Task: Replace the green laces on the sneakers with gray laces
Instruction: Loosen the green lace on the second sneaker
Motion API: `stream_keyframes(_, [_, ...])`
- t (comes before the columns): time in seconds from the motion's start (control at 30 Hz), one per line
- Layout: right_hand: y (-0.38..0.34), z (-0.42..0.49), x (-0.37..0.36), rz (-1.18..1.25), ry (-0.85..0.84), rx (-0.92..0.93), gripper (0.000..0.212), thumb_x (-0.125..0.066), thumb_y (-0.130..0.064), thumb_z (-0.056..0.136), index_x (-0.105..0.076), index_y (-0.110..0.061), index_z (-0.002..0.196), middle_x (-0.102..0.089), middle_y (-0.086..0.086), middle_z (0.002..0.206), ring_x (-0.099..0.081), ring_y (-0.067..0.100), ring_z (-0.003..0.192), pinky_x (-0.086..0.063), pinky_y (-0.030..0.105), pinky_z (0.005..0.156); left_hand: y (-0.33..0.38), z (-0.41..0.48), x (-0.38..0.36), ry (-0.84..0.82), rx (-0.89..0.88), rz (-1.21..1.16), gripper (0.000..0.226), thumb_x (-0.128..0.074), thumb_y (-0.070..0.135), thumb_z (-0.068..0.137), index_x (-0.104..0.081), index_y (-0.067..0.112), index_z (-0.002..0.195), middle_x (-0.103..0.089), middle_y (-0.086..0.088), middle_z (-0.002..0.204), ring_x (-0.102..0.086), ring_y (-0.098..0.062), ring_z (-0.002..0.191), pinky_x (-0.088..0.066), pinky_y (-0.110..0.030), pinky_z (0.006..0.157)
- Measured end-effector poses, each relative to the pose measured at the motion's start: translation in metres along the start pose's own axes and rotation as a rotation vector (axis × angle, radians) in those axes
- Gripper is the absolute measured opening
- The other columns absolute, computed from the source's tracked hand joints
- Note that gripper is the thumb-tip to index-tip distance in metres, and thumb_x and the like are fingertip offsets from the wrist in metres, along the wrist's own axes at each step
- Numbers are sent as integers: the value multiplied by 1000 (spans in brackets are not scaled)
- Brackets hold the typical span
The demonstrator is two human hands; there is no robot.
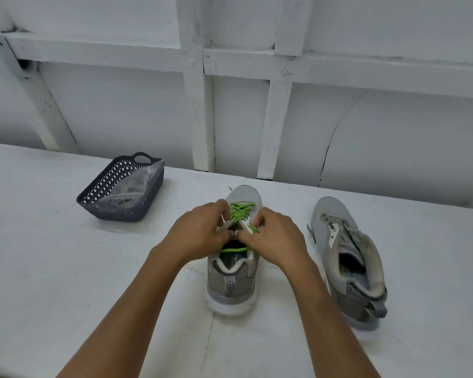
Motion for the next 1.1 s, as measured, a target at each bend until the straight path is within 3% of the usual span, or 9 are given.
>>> stream_keyframes(0.1, [3,3,-3,112,40,-25,26,-73,-40,72,-56,-25,84,-61,-9,79,-60,16,78,-48,32,65,-15,0,1,28,52,-111,24,-67,34,86,-49,33,102,-61,11,111,-56,-12,82,-44,-31,68])
stream_keyframes(0.2, [15,3,-3,362,76,-99,24,-74,-35,62,-62,-26,81,-62,-8,75,-62,16,73,-59,40,69,-29,0,2,42,110,-283,25,-67,30,87,-50,35,104,-62,15,109,-56,-7,72,-42,-27,61])
stream_keyframes(0.3, [21,2,-3,429,95,-109,20,-77,-24,67,-66,-25,83,-61,-9,77,-59,11,70,-58,37,69,-33,0,4,38,91,-391,31,-69,25,88,-49,34,110,-61,17,108,-57,-9,68,-45,-26,60])
stream_keyframes(0.47, [18,6,5,288,-30,-41,26,-77,-24,77,-65,-36,96,-64,-11,91,-58,3,70,-46,21,61,-39,2,-1,-25,60,-400,26,-69,27,88,-51,36,104,-57,19,113,-61,-14,65,-49,-30,57])
stream_keyframes(0.6, [4,8,5,124,-125,125,40,-73,-23,83,-63,-45,115,-57,-13,107,-54,7,98,-43,19,79,-41,10,-1,-115,32,-396,32,-77,39,81,-53,38,104,-60,20,106,-62,-10,67,-45,-27,58])
stream_keyframes(0.77, [-10,18,-4,76,64,261,10,-77,-32,82,-71,-37,89,-59,-14,102,-49,11,107,-39,32,94,-41,14,-3,-171,-22,-429,31,-75,40,83,-54,37,105,-63,18,98,-68,-10,61,-56,-35,66])
stream_keyframes(0.97, [-9,21,-15,114,274,259,19,-82,-26,77,-65,-30,71,-65,-15,88,-57,13,94,-41,28,85,-44,20,0,-206,-39,-424,37,-72,37,83,-52,37,114,-57,19,114,-70,-10,65,-56,-30,67])
stream_keyframes(1.1, [-2,20,-15,317,389,42,22,-75,-24,86,-60,-26,69,-66,-13,81,-59,0,87,-41,14,75,-46,23,-2,-221,-40,-446,40,-73,32,82,-51,38,115,-57,19,112,-68,-4,64,-46,-14,55])
Point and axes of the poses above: each hand's wrist, its own z-axis towards the middle knuckle, its own x-axis out of the back of the hand, y = z × x, the point moved 2 cm from there along z, towards the middle knuckle
